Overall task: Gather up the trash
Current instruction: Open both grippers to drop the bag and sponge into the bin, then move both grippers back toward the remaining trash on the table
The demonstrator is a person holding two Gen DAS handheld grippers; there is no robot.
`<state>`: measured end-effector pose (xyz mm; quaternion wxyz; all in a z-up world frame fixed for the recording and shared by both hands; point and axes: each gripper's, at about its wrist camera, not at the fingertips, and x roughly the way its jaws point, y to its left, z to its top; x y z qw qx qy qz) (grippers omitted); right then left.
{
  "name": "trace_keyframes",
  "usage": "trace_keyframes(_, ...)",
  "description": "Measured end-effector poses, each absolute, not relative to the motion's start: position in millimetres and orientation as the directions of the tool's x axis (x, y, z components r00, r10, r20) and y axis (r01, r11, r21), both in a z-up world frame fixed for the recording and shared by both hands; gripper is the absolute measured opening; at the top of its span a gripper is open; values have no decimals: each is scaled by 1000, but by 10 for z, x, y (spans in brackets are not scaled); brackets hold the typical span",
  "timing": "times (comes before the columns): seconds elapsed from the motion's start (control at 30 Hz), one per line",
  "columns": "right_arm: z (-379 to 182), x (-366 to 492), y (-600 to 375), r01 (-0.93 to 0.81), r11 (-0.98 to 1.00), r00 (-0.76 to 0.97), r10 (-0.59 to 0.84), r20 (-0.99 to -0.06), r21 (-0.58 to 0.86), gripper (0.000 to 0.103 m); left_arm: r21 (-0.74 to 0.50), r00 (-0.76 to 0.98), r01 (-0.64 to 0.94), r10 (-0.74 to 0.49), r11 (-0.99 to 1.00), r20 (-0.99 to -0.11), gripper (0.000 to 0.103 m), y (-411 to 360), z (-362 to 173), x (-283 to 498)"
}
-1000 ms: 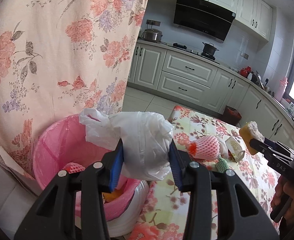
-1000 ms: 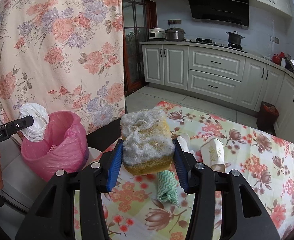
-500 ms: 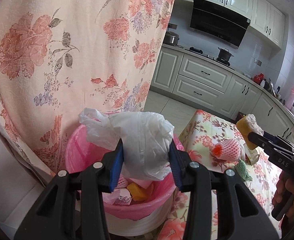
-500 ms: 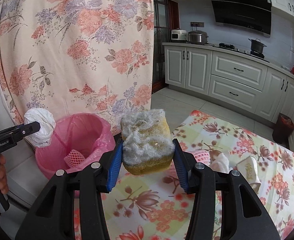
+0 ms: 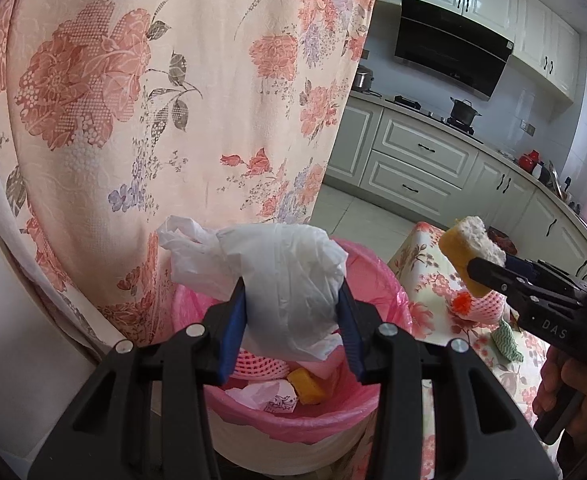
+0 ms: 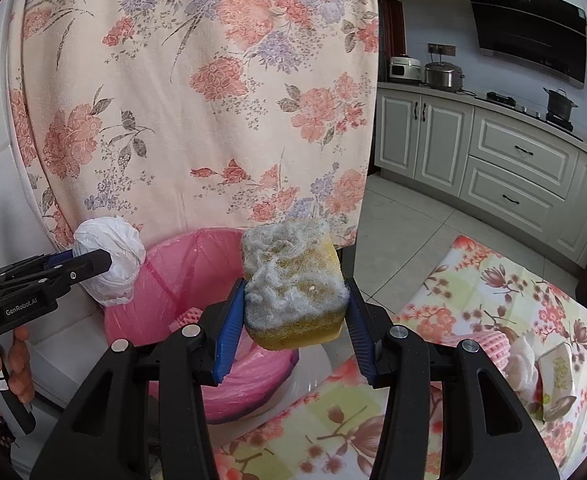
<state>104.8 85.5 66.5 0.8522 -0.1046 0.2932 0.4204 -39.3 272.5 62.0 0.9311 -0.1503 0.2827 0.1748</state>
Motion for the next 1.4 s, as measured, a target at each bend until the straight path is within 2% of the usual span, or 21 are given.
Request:
trace_keyframes(0.87, 533, 943, 1569, -843, 533, 381, 682, -624, 68, 47, -205, 792, -418, 244, 885, -559, 43, 2967, 672, -486)
trace_keyframes(0.93, 539, 946, 1579, -844, 533, 380, 683, -623, 69, 48, -209, 795, -417, 243, 885, -556, 44, 2971, 675, -490)
trace_keyframes(0.97, 544, 945, 1586, -845, 531, 381, 683, -623, 66, 48, -215, 796, -418, 242, 883, -555, 51, 2979, 677, -482)
trace_keyframes(1.0, 548, 945, 1590, -845, 531, 382, 682, -623, 63, 49, -217, 797, -419, 243, 882, -553, 52, 2980, 680, -480)
trace_keyframes(1.1, 555, 942, 1594, -844, 534, 391, 678, -622, 52, 59, -213, 794, -424, 248, 880, -555, 55, 2982, 686, -472)
trace_keyframes(1.13, 550, 942, 1597, -845, 533, 390, 676, -625, 49, 60, -212, 793, -428, 253, 879, -554, 56, 2985, 689, -475)
trace_keyframes(1.4, 559, 965, 1459, -828, 559, 413, 668, -618, 50, 60, -212, 796, -423, 250, 881, -551, 57, 2939, 703, -483)
